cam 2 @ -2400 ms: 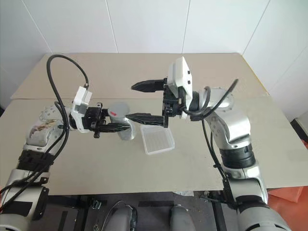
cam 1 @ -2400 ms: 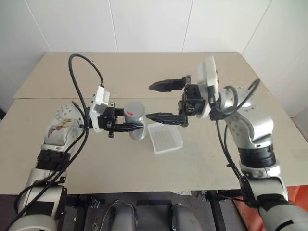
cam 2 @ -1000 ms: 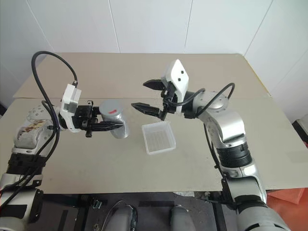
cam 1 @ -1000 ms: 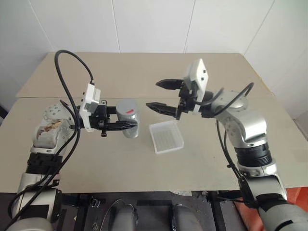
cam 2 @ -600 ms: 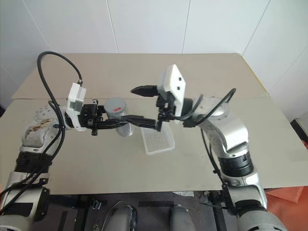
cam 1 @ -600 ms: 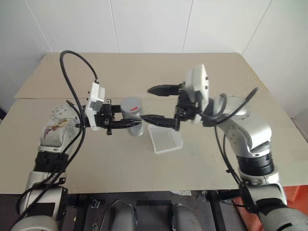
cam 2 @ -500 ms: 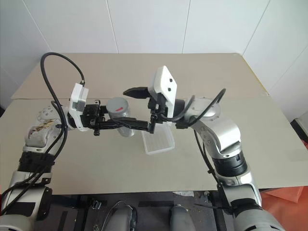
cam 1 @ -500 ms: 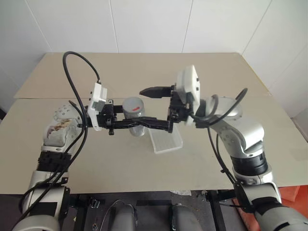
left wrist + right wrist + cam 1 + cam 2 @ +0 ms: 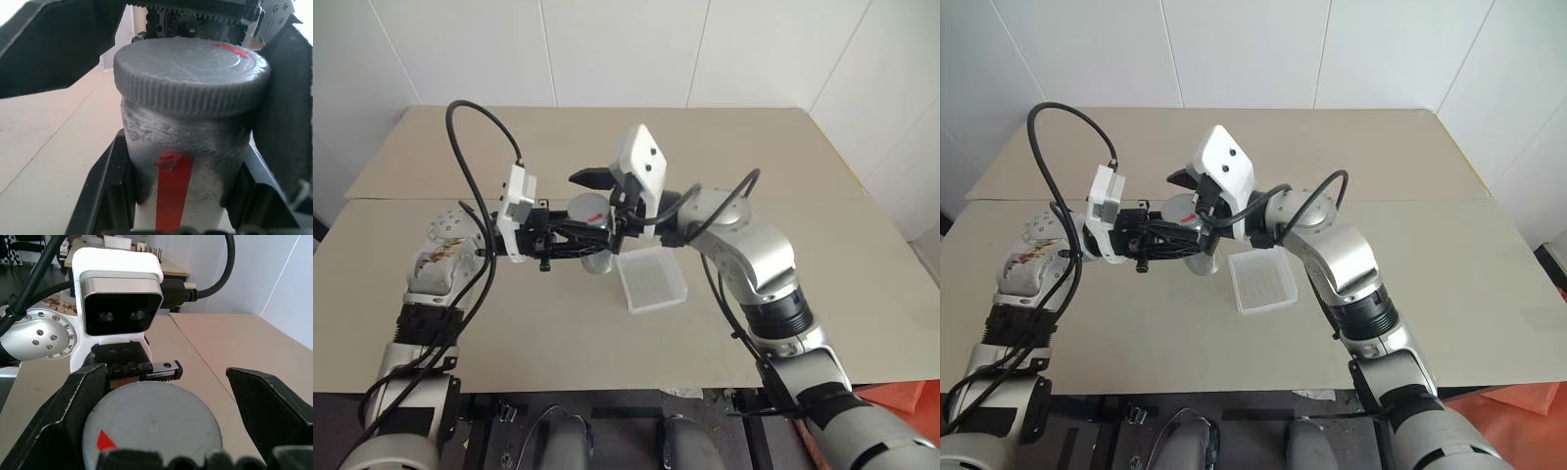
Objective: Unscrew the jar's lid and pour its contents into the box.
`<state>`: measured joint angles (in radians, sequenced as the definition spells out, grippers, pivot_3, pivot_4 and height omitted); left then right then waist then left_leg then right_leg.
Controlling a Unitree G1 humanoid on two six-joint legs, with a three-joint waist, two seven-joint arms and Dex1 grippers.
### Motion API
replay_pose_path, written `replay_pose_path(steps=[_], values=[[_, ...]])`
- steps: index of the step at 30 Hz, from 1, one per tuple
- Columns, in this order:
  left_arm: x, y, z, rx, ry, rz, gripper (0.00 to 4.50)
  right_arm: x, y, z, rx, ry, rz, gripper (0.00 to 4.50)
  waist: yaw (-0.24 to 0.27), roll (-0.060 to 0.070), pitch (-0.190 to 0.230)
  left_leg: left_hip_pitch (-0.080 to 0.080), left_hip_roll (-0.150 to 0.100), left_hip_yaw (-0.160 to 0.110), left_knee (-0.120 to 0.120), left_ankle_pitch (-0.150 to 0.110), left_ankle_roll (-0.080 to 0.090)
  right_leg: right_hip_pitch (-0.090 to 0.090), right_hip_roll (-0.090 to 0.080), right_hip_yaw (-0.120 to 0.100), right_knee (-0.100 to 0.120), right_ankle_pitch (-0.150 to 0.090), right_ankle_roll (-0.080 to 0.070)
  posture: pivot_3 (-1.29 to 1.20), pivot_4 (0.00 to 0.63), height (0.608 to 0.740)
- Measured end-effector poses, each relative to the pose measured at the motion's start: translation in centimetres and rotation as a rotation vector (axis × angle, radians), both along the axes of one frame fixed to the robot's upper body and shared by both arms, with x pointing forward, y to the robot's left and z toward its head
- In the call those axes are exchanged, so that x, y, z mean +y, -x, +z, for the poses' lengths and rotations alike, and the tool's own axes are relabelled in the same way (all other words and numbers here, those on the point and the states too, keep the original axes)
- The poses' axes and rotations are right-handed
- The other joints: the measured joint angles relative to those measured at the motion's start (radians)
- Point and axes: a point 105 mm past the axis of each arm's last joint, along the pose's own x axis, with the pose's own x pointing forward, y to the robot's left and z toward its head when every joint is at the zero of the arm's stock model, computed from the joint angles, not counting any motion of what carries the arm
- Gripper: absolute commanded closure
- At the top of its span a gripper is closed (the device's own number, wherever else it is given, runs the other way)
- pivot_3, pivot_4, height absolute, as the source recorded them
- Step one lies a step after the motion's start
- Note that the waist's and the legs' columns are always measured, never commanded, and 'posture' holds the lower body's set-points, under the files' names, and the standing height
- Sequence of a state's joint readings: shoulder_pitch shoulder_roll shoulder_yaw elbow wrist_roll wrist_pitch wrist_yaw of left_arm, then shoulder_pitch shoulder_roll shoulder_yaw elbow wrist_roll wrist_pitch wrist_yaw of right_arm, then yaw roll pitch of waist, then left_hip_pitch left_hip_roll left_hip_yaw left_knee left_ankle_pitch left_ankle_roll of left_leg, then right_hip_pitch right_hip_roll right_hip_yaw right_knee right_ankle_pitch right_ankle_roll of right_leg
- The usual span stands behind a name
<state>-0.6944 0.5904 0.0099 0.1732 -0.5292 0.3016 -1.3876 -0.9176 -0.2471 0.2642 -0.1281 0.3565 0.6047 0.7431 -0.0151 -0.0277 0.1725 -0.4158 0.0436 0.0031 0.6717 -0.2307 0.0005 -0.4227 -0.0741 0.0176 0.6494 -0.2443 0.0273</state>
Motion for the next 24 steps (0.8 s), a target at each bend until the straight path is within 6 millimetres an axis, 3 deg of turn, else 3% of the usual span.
replay_pose_path(steps=[11,18,24], values=[[1.0,-0.1,0.0,-0.001,-0.019,0.032,2.58,-2.7,0.4,-0.2,-0.001,0.012,0.009,0.04,0.001,0.000,0.000,0.000,0.000,0.000,0.000,0.000,0.000,0.000,0.000,0.000,0.000,0.000,0.000,0.00,0.150,0.740],[1.7,0.3,-0.6,0.016,-0.034,0.030,2.58,-7.4,-0.8,0.6,-0.016,-0.025,-0.132,0.04,0.002,0.000,0.000,0.000,0.000,0.000,0.000,0.000,0.000,0.000,0.000,0.000,0.000,0.000,0.000,0.00,0.150,0.740],[1.6,0.4,-0.6,0.016,-0.036,0.024,2.58,-7.8,-0.1,0.0,-0.016,-0.002,-0.117,0.04,-0.001,0.000,0.000,0.000,0.000,0.000,0.000,0.000,0.000,0.000,0.000,0.000,0.000,0.000,0.000,0.00,0.150,0.740]])
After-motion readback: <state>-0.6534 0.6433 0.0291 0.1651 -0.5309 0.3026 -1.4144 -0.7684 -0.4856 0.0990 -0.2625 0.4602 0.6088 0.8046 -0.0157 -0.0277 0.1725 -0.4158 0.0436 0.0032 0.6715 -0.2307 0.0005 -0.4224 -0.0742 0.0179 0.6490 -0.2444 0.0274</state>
